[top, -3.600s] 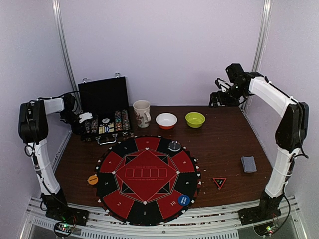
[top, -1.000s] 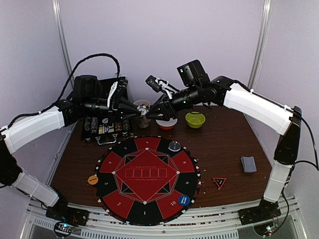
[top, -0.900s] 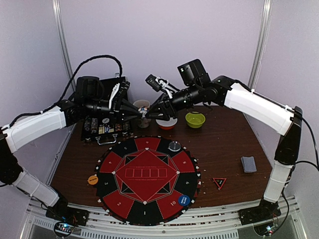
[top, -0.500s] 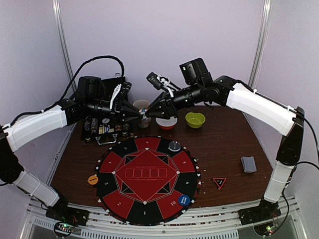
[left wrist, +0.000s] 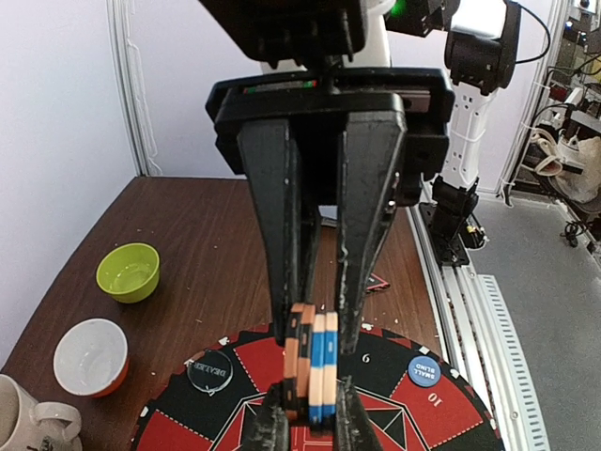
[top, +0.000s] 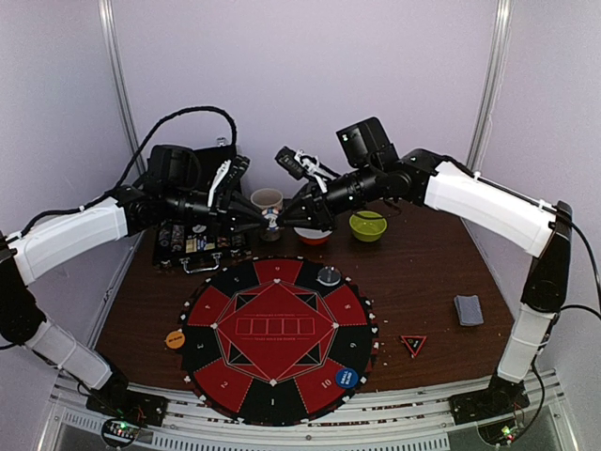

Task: Distribute texas hold em gaming equipment
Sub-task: Pass from the left arm to the right

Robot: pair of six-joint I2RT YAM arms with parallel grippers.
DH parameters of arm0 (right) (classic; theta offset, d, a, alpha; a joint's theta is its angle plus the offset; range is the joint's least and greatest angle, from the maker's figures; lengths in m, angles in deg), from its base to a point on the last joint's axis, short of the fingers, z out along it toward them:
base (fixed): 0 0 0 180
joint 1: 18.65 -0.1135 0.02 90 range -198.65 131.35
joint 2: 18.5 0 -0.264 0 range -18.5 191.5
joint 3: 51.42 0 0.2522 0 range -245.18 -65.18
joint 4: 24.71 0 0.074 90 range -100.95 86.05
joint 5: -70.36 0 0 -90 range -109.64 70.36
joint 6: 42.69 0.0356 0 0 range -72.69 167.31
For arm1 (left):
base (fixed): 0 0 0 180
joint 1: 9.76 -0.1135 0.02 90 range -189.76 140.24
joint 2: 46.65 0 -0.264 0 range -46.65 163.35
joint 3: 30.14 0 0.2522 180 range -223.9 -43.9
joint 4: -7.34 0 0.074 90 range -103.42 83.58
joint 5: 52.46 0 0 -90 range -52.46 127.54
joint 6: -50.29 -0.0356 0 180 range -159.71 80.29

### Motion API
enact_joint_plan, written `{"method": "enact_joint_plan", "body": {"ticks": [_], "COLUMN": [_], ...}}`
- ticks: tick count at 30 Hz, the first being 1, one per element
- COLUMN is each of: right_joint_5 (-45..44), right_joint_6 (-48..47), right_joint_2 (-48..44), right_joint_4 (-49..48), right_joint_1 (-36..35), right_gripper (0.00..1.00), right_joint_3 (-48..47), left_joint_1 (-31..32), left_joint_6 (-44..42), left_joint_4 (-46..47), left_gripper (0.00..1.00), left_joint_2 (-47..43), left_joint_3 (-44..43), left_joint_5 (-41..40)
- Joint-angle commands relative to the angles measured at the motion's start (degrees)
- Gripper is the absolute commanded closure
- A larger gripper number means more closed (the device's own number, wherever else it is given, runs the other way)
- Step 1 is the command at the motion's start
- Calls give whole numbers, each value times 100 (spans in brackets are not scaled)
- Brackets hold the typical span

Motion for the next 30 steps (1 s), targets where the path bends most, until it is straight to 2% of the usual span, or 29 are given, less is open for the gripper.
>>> {"method": "enact_joint_plan", "body": {"ticks": [1, 3, 4, 5, 9, 14, 21, 25, 30], "right_joint_5": [-36, -96, -174, -296, -395, -635, -201, -115, 82], "right_joint_6": [262, 290, 360, 433, 727, 1043, 2000, 2093, 2031], "right_joint_2": [-309, -362, -383, -401, -481, -793, -1150, -1035, -654], "right_joint_4": [-135, -107, -49, 51, 872, 1917, 1515, 1334, 1041], "right_joint_1": [-22, 14, 51, 99, 436, 515, 492, 423, 424], "right_gripper": [100, 100, 100, 100, 100, 100, 100, 100, 100], "right_joint_3": [148, 220, 256, 295, 691, 1982, 3940, 4412, 4537], "left_joint_1": [93, 93, 94, 92, 87, 86, 89, 89, 91], "left_joint_6": [-231, -143, -118, -115, -216, -247, -122, -93, -164], "left_joint_4": [363, 418, 446, 451, 447, 546, 565, 504, 443], "left_gripper": [100, 62, 47, 37, 19, 14, 14, 13, 13], "left_joint_2": [67, 96, 107, 100, -97, -251, -261, -243, -261], "left_joint_3": [-137, -137, -134, -137, -56, 214, 499, 578, 662], "left_joint_5": [14, -91, -159, -252, -1024, -1664, -1915, -1976, -2038]}}
